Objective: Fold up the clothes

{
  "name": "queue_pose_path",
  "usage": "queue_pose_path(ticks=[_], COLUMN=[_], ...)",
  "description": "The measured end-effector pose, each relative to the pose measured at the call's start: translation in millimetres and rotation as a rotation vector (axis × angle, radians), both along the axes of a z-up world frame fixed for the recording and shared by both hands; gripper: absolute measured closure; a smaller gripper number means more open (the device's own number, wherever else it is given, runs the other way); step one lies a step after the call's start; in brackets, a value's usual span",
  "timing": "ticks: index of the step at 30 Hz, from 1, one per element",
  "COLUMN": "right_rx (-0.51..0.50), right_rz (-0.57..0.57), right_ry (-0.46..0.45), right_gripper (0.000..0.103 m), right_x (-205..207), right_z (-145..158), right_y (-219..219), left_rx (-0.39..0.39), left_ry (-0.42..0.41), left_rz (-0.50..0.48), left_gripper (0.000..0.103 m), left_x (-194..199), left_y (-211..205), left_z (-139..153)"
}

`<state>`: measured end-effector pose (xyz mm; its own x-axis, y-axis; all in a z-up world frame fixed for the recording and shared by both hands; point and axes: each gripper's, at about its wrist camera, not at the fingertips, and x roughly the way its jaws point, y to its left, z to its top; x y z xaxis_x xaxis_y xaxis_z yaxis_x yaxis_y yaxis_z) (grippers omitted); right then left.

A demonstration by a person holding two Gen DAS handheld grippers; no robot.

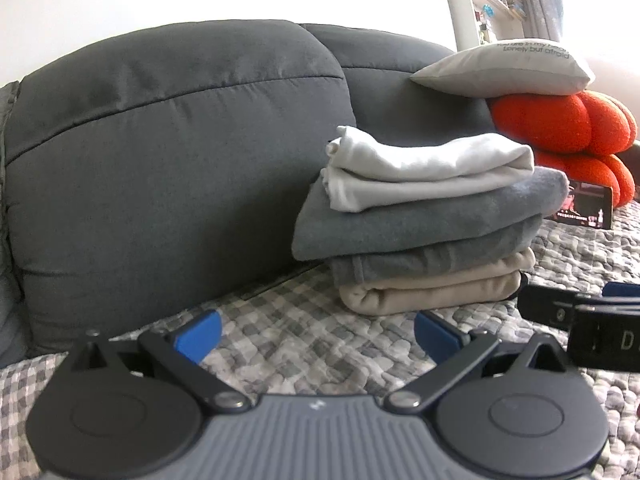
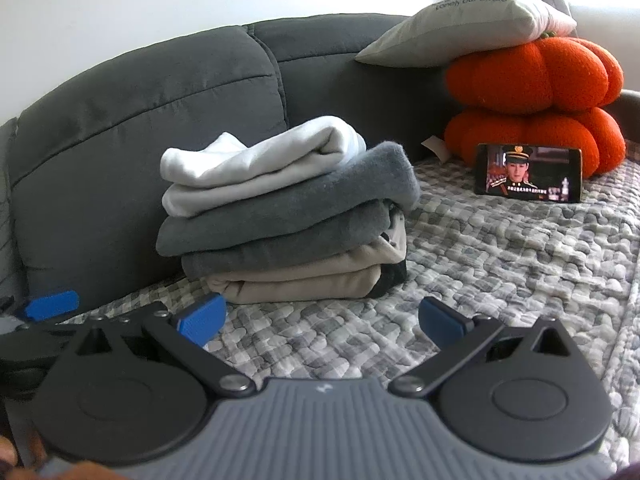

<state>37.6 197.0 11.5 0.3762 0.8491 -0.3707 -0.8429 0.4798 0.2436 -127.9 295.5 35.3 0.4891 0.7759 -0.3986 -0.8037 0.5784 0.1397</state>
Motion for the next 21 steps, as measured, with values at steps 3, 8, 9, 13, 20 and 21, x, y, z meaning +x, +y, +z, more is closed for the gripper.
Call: queue_pose_path(ticks=[3,8,9,13,20,21], right_rx=[0.000,-0.001,-0.003,-0.006,-0.010,-0.010], right_rz=[0.000,0.000,-0.001,-0.002,-0.005,-0.005], right_ry=[-0.001,-0.002,-0.003,-0.006,-0.011,-0.012], right_gripper=[0.000,0.000,0.000,0.000,0.000,0.000], right_x=[0.0,-0.3,-0.3,-0.7,-1.1,-1.2], right_z=[0.1,0.1,0.0,-0.1,0.1,0.0], right_y=[0.2,0.6,0.9,1.1,0.8,0.8], left_rx=[-0.013,-0.009,-0.009,-0.023,-0.027,-0.027], left_ry=[-0.007,-0.009,-0.008,-0.008,-0.001,0.000], left_rz=[0.003,0.010,0.010,0.011,0.020,0.022], left_gripper=[0.000,0.000,0.000,0.000,0.000,0.000], left_x=[-0.5,-0.2,0.0,0.2,1.1,1.3], left_y=[1.7,1.3,1.5,3.2,3.7,3.6], left_z=[0.4,0.0,-0.2,-0.5,-1.0,-1.1])
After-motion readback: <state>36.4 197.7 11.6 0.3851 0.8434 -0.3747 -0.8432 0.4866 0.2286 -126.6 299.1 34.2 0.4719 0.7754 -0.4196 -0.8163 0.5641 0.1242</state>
